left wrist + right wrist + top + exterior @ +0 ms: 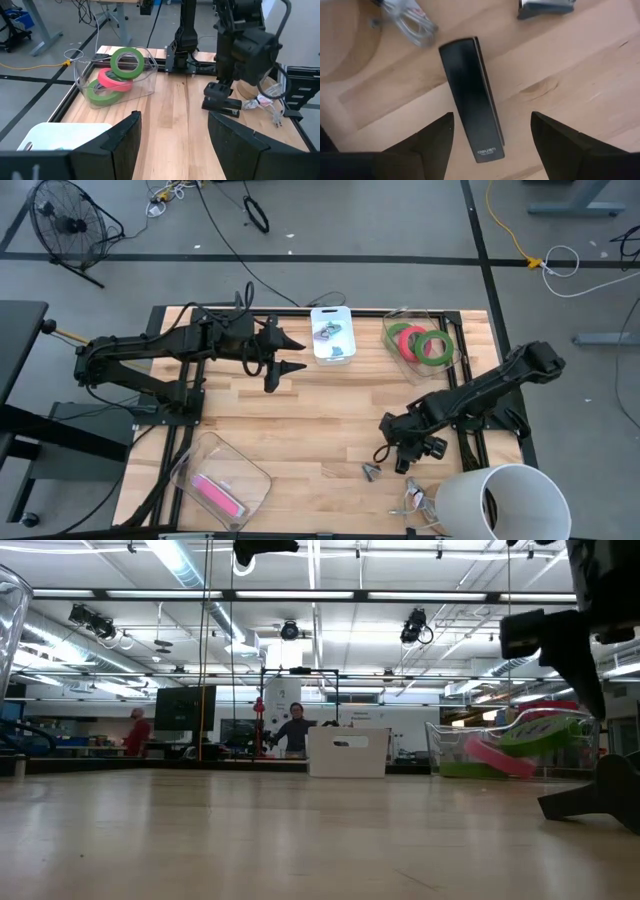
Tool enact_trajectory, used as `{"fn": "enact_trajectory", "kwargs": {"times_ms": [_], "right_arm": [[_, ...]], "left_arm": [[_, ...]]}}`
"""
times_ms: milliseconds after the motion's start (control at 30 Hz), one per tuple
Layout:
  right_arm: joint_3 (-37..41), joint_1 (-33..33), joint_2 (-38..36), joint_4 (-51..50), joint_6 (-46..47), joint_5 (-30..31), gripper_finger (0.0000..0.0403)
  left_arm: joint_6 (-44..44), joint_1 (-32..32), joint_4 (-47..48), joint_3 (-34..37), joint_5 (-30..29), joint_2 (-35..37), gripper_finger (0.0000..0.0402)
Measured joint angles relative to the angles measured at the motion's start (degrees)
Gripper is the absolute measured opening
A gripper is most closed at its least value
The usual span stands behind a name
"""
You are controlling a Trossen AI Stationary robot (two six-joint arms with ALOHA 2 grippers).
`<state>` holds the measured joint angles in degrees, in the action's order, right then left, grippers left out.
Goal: Pick and place Stapler, Stapler remover, tape
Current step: Put the black stapler into the bottom transparent bin
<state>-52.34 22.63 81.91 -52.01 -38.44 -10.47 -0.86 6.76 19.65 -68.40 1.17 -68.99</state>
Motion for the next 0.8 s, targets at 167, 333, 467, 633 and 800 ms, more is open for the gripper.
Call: {"fn": "enact_trajectory", "kwargs": {"times_ms": [167,333,467,633,800], "right_arm": [[0.0,0.0,2.34,0.04,-0.03,0.47,0.0261],[0.34,0.0,3.32,0.78,-0.01,0.54,0.0261],[2.65,0.0,3.32,1.28,0.05,0.54,0.0261],[5.15,0.0,3.32,2.18,-1.16,0.58,0.0261],[6.71,-0.02,3.32,7.09,-2.55,0.58,0.0261]], "left_arm": [[0.0,0.0,-0.02,0.0,0.0,0.0,0.0231],[-0.02,0.0,-0.02,0.0,0.0,0.0,0.0231],[-0.02,0.0,-0.04,0.0,0.01,0.0,0.0231],[-0.04,0.0,-0.04,0.0,0.0,0.0,0.0231],[-0.04,0.0,-0.04,0.0,0.02,0.0,0.0231]]}}
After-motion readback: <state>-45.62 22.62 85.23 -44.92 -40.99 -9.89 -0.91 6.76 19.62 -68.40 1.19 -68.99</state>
